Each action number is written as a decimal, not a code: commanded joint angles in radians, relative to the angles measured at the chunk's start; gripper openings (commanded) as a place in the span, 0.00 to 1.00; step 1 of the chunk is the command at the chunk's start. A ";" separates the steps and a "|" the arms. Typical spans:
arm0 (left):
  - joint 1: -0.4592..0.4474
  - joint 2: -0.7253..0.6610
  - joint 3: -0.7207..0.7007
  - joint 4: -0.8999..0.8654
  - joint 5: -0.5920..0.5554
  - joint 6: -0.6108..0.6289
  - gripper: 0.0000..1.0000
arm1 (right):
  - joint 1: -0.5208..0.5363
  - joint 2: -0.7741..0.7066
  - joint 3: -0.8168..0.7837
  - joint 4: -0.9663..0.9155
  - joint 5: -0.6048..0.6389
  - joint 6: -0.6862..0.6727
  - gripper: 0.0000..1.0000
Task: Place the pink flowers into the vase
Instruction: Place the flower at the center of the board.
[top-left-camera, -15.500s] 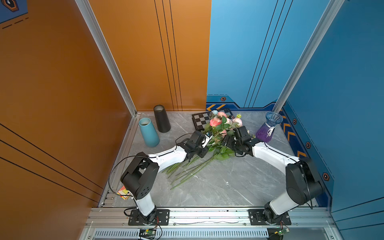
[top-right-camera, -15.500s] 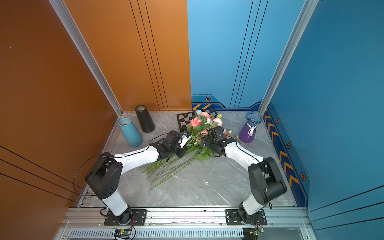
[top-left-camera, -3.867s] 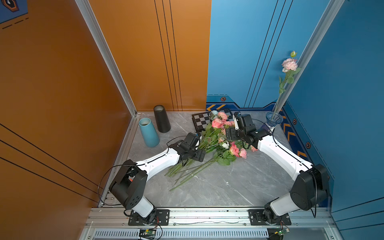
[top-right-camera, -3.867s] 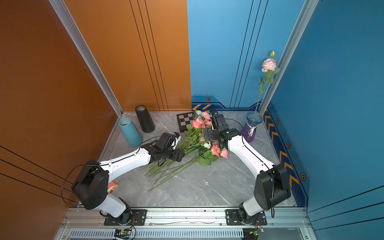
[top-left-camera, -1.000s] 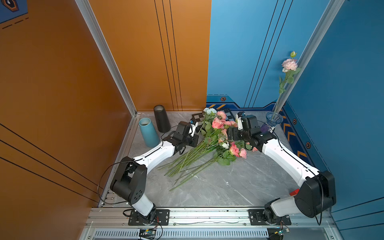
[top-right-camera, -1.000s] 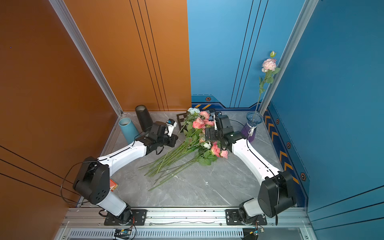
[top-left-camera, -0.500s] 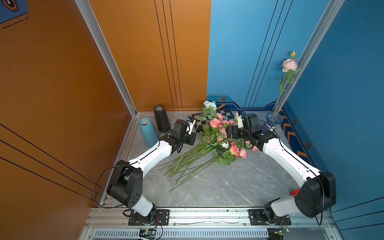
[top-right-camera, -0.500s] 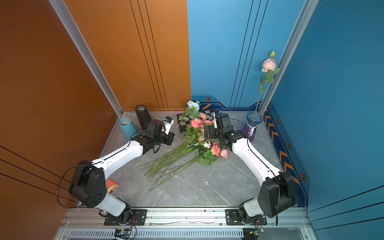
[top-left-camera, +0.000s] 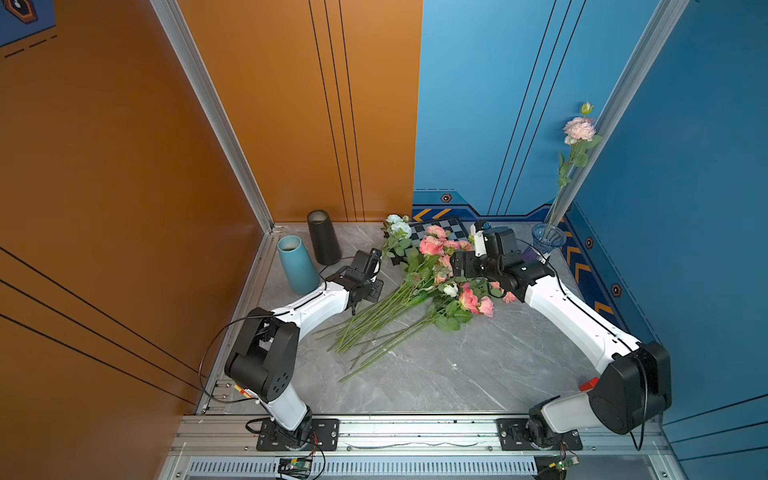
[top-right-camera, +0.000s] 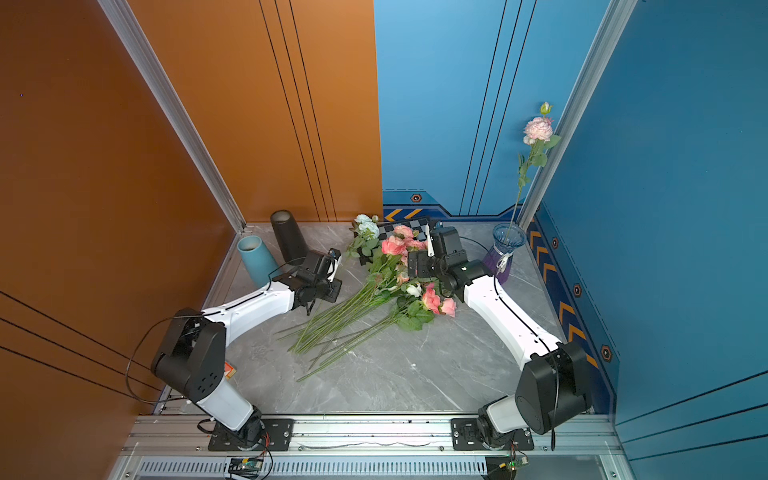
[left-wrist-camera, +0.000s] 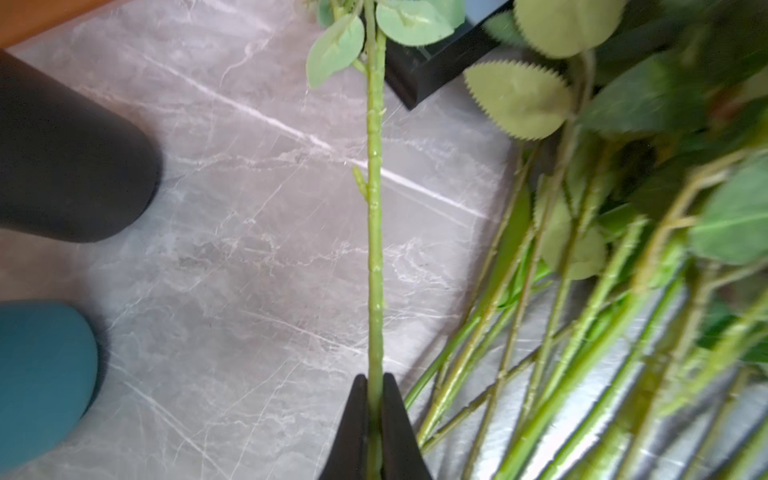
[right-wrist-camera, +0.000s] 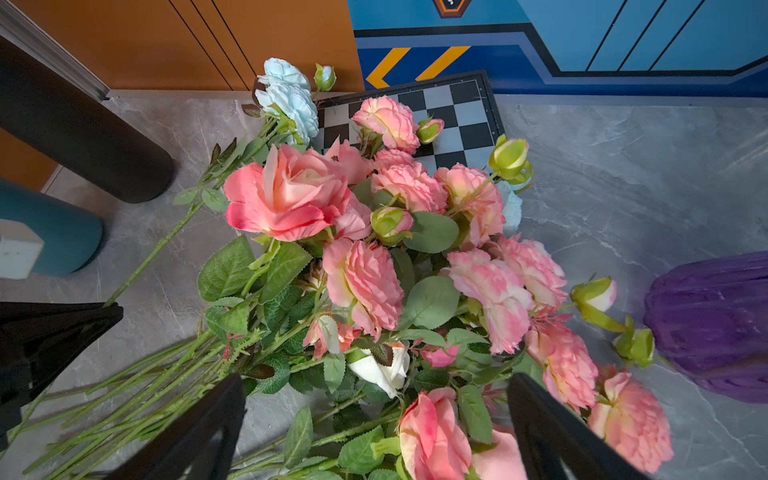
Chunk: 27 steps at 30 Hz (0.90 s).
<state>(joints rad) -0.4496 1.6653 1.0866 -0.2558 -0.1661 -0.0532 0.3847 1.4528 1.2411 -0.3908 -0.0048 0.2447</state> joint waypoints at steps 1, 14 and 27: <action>0.012 0.034 -0.007 -0.041 -0.050 -0.030 0.00 | -0.012 0.007 -0.003 0.015 -0.018 0.012 1.00; 0.020 0.055 0.032 -0.089 -0.018 -0.072 0.26 | -0.016 0.011 -0.006 0.019 -0.021 0.018 1.00; 0.004 -0.194 -0.008 -0.015 0.291 -0.024 0.94 | -0.033 0.008 -0.006 0.019 -0.023 0.022 1.00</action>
<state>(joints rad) -0.4397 1.5078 1.0954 -0.3164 -0.0406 -0.1013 0.3588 1.4532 1.2407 -0.3817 -0.0109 0.2462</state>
